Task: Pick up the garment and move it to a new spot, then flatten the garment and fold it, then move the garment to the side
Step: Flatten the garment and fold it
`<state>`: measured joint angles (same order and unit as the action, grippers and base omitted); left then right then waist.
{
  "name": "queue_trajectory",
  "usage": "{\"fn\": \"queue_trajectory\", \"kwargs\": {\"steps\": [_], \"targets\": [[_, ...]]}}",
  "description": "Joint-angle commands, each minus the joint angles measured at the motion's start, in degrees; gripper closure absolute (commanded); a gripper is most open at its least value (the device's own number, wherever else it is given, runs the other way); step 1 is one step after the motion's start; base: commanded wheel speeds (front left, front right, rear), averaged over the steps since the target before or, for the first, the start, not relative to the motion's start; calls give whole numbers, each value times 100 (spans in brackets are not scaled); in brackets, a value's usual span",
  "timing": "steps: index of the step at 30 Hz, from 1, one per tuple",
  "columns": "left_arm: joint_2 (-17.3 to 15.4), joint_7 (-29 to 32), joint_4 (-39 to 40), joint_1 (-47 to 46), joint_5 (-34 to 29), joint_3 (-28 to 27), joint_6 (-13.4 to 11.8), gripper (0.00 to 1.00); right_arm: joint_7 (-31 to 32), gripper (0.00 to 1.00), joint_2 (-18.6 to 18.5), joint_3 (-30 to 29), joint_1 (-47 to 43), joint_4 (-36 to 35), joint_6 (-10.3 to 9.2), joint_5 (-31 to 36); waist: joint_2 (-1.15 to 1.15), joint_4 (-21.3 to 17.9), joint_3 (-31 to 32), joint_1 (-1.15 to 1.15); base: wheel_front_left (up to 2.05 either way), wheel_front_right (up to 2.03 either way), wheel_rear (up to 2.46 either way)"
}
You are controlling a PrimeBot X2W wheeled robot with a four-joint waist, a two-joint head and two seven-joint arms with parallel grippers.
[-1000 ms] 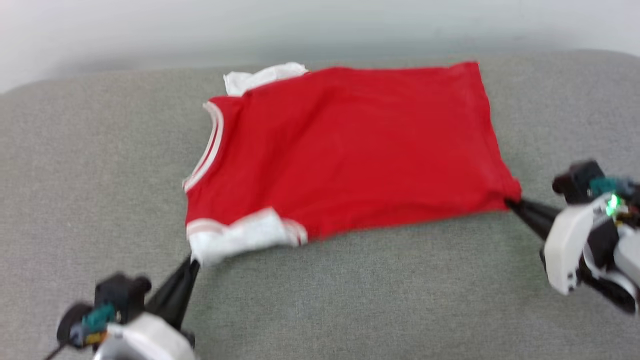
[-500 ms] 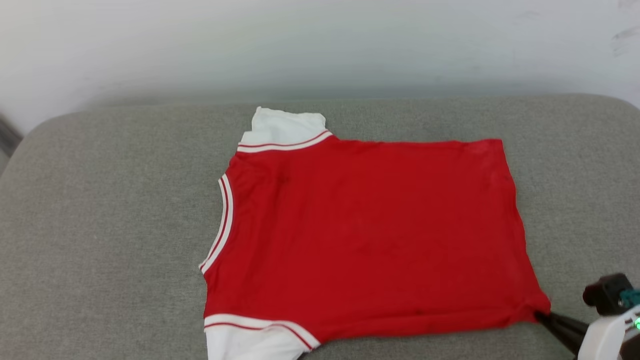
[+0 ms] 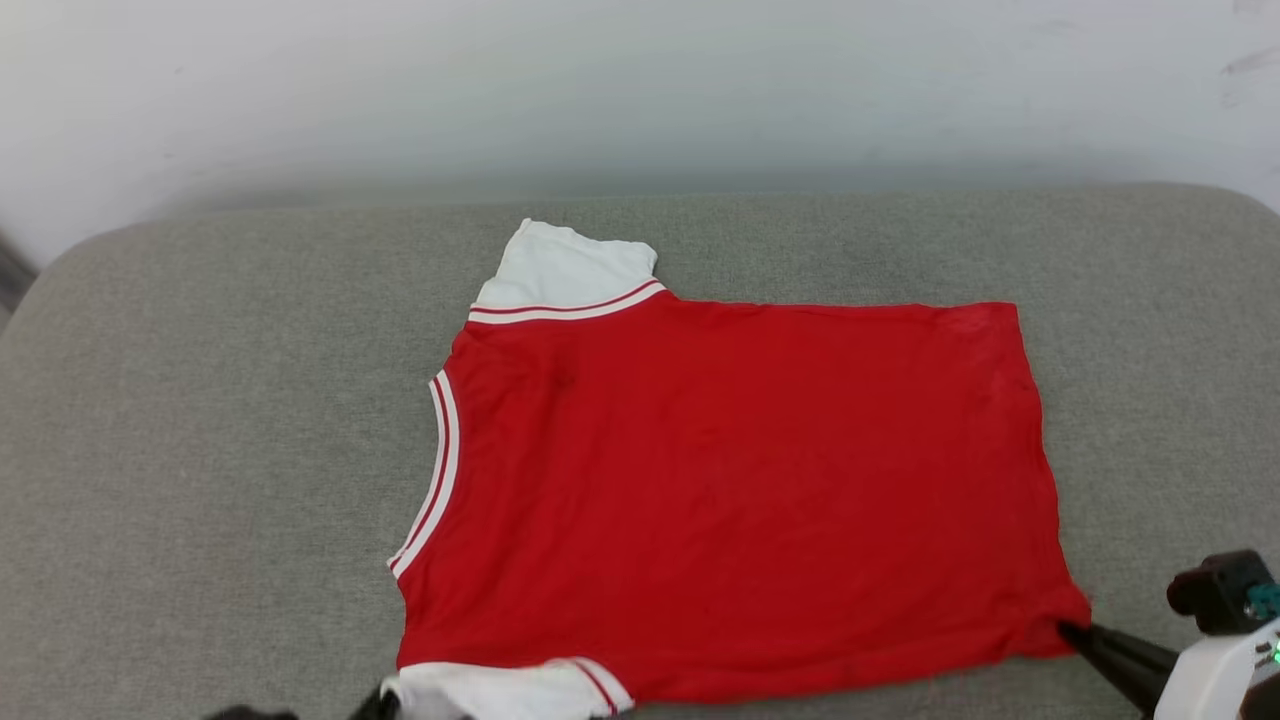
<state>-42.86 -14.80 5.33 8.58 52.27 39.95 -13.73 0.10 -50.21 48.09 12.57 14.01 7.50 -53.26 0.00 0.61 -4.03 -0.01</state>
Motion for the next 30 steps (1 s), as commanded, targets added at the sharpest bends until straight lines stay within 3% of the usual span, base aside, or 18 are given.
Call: {"fn": "queue_trajectory", "kwargs": {"steps": [1, 8, 15, 30], "targets": [[-30, -24, -20, -227, -128, -87, 56, 100, 60, 100, 57, -195, -65, -90, -2, 93, 0, -25, -47, 1, 0, 0, 0], [-101, 149, -95, -1264, -597, -120, 378, 100, 324, 100, 181, -1029, -66, -411, -2, 342, 0, -109, -260, 1, 0, 0, 0], [132, 392, -649, -2394, -720, -216, 672, 100, 682, 100, 465, -1591, 86, -631, -2, 550, 0, -230, -618, 1, 0, 0, 0], [379, 431, -2113, -3573, -806, -201, 1267, 100, 1161, 100, 1014, -1813, 838, -136, -2, 848, 0, -392, -1433, 1, 0, 0, 0]]}}
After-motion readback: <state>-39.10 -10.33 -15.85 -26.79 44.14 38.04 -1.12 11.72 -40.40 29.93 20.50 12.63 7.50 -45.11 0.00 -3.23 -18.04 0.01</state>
